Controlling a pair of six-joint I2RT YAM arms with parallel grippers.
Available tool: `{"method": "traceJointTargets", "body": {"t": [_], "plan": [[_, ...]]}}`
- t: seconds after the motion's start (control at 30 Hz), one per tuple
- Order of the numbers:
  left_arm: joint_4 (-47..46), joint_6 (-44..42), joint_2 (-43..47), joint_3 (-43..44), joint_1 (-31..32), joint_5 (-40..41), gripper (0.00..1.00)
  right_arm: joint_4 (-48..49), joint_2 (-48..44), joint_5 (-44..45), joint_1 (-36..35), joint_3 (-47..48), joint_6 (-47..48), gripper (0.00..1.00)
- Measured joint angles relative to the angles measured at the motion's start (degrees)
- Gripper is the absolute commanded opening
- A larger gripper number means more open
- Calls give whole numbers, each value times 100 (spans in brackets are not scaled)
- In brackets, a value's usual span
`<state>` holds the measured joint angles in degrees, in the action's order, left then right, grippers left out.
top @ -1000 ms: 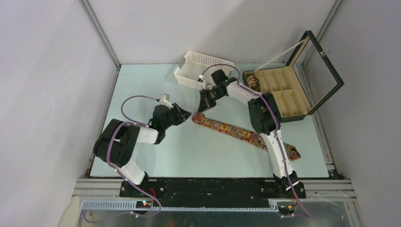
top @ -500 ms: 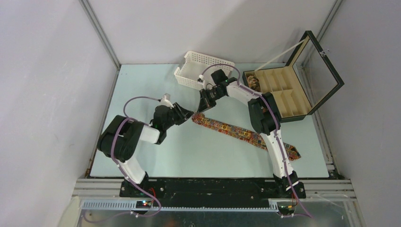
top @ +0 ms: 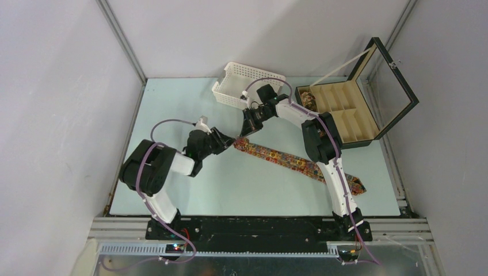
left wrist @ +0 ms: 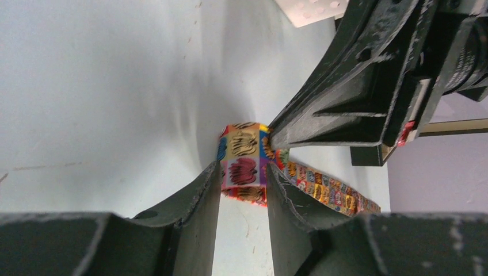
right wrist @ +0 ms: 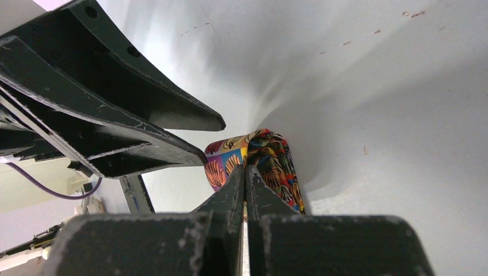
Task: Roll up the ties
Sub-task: Roll the tie at the center of the board.
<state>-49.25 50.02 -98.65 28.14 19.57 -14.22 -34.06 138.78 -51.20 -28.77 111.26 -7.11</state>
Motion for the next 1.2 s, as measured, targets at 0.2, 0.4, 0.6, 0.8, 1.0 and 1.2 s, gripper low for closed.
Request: {"method": "traceJointTargets", "body": {"t": [0.2,0.4,0.6,0.8,1.0,1.2], "plan": [[33,59,125,-345,0,39,39,52,-2,15,-4,-22,-42,0],[435,468,1058,-737,0,382,38,146,-4,90,-15,-92,-107,0],[485,1110,1547,-756,33,525,42,297,-52,170,-15,-236,-164,0],[236,1749,1255,-756,203,501,50,343,-133,221,-15,-306,-195,0],[-203,2262,691,-756,413,501,49,387,-168,256,-15,-313,-214,0],[-697,2610,122,-737,507,494,47,402,-170,260,-15,-326,-245,0]]}}
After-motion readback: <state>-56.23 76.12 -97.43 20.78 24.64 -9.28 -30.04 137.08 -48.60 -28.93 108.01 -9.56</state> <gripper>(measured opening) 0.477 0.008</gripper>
